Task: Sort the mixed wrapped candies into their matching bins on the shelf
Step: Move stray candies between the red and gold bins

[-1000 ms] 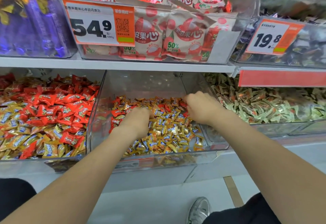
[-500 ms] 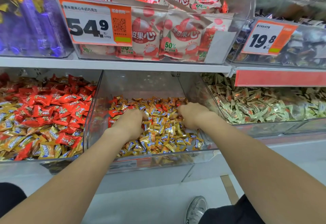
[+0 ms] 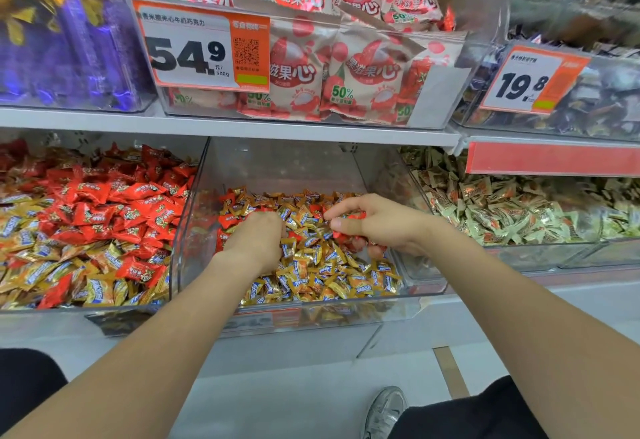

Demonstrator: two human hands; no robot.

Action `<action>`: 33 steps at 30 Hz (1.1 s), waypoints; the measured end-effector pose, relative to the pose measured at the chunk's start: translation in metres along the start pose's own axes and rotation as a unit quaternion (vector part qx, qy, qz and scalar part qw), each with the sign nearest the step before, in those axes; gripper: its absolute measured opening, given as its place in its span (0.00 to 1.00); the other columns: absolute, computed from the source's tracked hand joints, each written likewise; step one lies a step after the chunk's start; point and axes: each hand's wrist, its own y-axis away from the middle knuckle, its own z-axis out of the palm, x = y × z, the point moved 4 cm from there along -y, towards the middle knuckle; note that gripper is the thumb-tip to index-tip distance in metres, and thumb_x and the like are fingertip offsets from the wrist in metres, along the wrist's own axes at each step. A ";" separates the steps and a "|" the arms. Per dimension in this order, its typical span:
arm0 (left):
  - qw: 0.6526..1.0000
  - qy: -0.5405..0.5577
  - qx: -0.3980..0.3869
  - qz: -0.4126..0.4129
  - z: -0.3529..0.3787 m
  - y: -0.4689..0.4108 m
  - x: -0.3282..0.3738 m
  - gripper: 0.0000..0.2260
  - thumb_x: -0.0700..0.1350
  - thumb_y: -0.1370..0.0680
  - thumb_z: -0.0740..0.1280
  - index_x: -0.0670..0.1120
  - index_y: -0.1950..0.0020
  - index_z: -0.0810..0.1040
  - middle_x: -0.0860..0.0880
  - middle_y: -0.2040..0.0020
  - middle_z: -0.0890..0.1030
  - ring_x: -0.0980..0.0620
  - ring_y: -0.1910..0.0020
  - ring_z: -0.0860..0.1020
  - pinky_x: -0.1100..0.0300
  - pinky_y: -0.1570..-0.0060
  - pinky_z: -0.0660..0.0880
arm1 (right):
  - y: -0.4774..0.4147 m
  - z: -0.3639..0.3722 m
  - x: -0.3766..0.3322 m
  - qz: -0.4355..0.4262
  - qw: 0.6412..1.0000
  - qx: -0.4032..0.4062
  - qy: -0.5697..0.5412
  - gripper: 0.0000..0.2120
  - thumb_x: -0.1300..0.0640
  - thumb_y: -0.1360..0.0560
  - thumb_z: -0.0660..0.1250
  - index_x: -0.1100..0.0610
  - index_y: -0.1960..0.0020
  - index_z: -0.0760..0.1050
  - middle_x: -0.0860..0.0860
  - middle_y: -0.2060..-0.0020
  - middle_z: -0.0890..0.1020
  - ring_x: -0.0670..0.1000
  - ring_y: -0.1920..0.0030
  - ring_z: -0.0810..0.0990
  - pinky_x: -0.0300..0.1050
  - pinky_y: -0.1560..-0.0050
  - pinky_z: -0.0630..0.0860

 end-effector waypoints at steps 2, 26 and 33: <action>1.000 -0.003 -0.002 -0.007 0.002 0.000 -0.002 0.10 0.32 0.24 0.69 0.46 0.61 0.76 0.42 0.49 0.81 0.42 0.57 0.80 0.52 0.64 0.74 | 0.002 0.000 -0.003 0.000 0.999 -0.001 -0.046 0.15 0.49 0.16 0.68 0.58 0.36 0.79 0.54 0.60 0.77 0.49 0.68 0.70 0.40 0.76 0.64; 0.977 0.210 0.029 0.029 -0.029 0.015 0.039 0.15 0.48 0.16 0.63 0.45 0.61 0.74 0.49 0.68 0.80 0.52 0.71 0.76 0.57 0.65 0.77 | -0.001 0.006 0.014 0.021 0.879 0.014 0.476 0.11 0.58 0.17 0.65 0.56 0.36 0.77 0.54 0.48 0.80 0.58 0.41 0.77 0.55 0.41 0.79; 0.989 0.111 0.088 0.036 -0.027 -0.012 0.053 0.22 0.56 0.15 0.63 0.46 0.66 0.77 0.48 0.65 0.83 0.45 0.66 0.81 0.47 0.57 0.82 | 0.004 0.008 0.019 0.008 0.911 0.010 0.412 0.11 0.56 0.19 0.70 0.59 0.39 0.81 0.52 0.51 0.82 0.55 0.48 0.78 0.49 0.50 0.76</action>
